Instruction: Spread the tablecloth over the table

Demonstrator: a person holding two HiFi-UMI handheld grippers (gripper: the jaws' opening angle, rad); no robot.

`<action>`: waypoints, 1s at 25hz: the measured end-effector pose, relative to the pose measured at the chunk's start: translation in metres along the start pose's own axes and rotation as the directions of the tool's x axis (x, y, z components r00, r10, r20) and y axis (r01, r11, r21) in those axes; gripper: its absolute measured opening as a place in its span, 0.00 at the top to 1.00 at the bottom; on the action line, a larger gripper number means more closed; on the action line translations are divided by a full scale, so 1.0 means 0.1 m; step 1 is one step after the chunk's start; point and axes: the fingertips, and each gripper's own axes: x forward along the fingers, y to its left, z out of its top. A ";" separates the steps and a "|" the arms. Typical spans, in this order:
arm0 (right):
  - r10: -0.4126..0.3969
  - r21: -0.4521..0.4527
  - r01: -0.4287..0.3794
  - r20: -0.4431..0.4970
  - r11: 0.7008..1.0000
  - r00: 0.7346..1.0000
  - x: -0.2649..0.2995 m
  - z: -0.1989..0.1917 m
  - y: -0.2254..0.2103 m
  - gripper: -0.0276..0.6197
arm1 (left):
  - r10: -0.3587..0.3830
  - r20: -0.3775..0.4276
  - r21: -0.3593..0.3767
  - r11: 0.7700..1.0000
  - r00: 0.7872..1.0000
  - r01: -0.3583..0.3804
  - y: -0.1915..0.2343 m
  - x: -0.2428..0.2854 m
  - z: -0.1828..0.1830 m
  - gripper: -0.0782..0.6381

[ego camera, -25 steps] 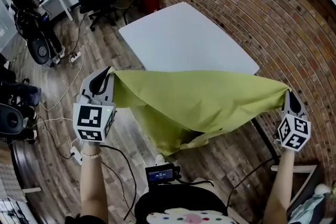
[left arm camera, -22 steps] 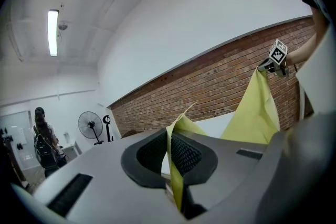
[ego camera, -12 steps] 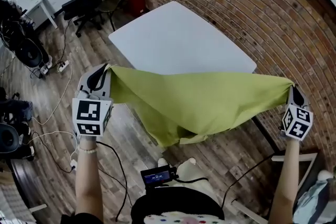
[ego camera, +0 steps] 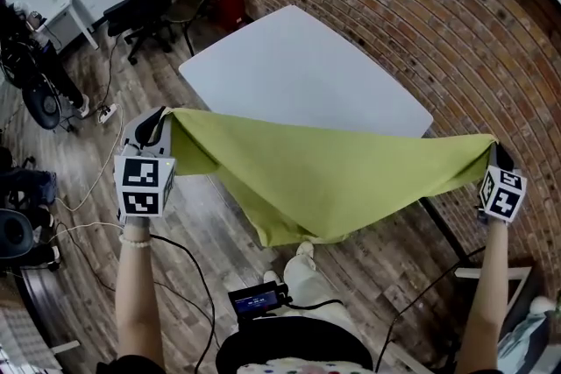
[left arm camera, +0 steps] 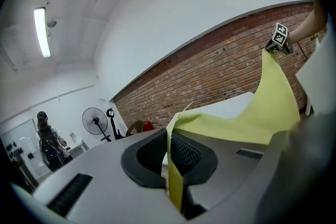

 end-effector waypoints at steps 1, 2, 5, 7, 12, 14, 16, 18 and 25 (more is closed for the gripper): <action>0.000 0.004 0.000 -0.010 1.000 1.000 0.05 -0.02 0.00 0.91 | 0.011 -0.013 -0.008 1.000 1.000 -0.011 0.00 0.03 -0.02 0.87; -0.002 0.015 0.002 -0.020 1.000 1.000 0.10 -0.04 0.00 0.91 | 0.024 -0.024 -0.014 1.000 0.999 -0.024 0.01 0.06 -0.05 0.87; -0.016 0.048 0.018 -0.039 0.999 0.999 0.21 -0.13 -0.07 0.91 | 0.063 -0.053 -0.011 0.998 0.997 -0.064 0.03 0.07 -0.13 0.87; -0.033 0.053 0.035 -0.037 0.998 0.999 0.22 -0.17 -0.12 0.91 | 0.083 -0.058 -0.004 0.997 0.995 -0.083 0.05 0.02 -0.17 0.87; -0.087 0.083 0.087 -0.005 0.993 0.996 0.09 -0.08 -0.28 0.91 | 0.120 -0.052 -0.022 0.992 0.991 -0.121 0.18 -0.19 -0.21 0.87; -0.106 0.096 0.105 0.006 0.990 0.994 0.05 -0.03 -0.37 0.91 | 0.132 -0.045 -0.022 0.991 0.990 -0.133 0.24 -0.26 -0.17 0.87; -0.127 0.107 0.125 0.015 0.986 0.992 0.02 0.01 -0.48 0.91 | 0.142 -0.033 -0.019 0.990 0.989 -0.143 0.30 -0.30 -0.11 0.87; -0.145 0.115 0.142 0.023 0.983 0.989 0.00 0.06 -0.57 0.91 | 0.155 -0.021 -0.020 0.988 0.988 -0.156 0.37 -0.30 -0.05 0.87; -0.140 0.121 0.134 0.050 0.984 0.989 0.18 0.27 -0.74 0.91 | 0.206 0.005 -0.062 0.977 0.978 -0.206 0.66 -0.08 0.15 0.87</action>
